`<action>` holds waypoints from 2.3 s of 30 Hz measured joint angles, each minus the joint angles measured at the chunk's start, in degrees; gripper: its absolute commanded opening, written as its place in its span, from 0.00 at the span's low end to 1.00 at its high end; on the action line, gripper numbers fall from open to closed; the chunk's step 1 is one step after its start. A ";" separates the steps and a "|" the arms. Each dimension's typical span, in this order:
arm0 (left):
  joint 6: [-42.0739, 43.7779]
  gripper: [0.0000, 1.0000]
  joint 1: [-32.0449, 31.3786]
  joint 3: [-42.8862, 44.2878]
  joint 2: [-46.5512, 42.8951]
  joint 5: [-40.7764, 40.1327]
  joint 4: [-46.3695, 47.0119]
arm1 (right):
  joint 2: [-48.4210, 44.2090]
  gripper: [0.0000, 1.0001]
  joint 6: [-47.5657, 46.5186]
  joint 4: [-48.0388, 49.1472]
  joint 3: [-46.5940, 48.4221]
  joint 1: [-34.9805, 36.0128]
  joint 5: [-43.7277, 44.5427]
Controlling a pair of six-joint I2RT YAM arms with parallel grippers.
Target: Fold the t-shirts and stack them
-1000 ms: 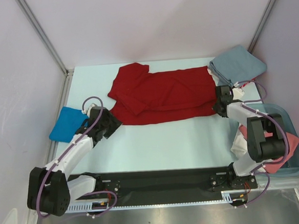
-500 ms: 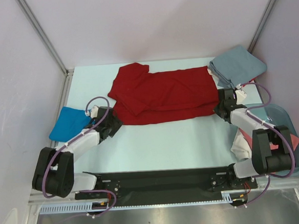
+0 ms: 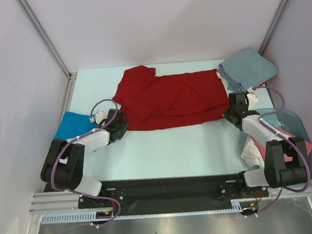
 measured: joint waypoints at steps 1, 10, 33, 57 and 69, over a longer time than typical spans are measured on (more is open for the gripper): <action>-0.28 0.52 0.00 0.02 0.20 -0.22 0.44 | -0.35 0.00 -0.09 -0.07 0.00 0.00 0.00; -2.32 0.01 0.13 1.86 3.15 -2.49 -0.59 | -1.90 0.00 -0.55 -1.25 0.00 -0.07 -0.24; 11.32 0.00 1.11 26.95 -12.94 -5.81 -24.50 | -1.75 0.00 -4.63 -12.26 18.10 -6.16 -9.11; 12.41 0.21 1.03 -6.78 -36.44 -1.22 -30.05 | -24.24 0.25 -3.48 -18.34 -9.49 -6.01 -12.48; 14.21 0.71 1.05 -8.81 -48.65 -1.99 -33.90 | -35.82 0.37 -2.82 -21.70 -10.82 -5.77 -11.58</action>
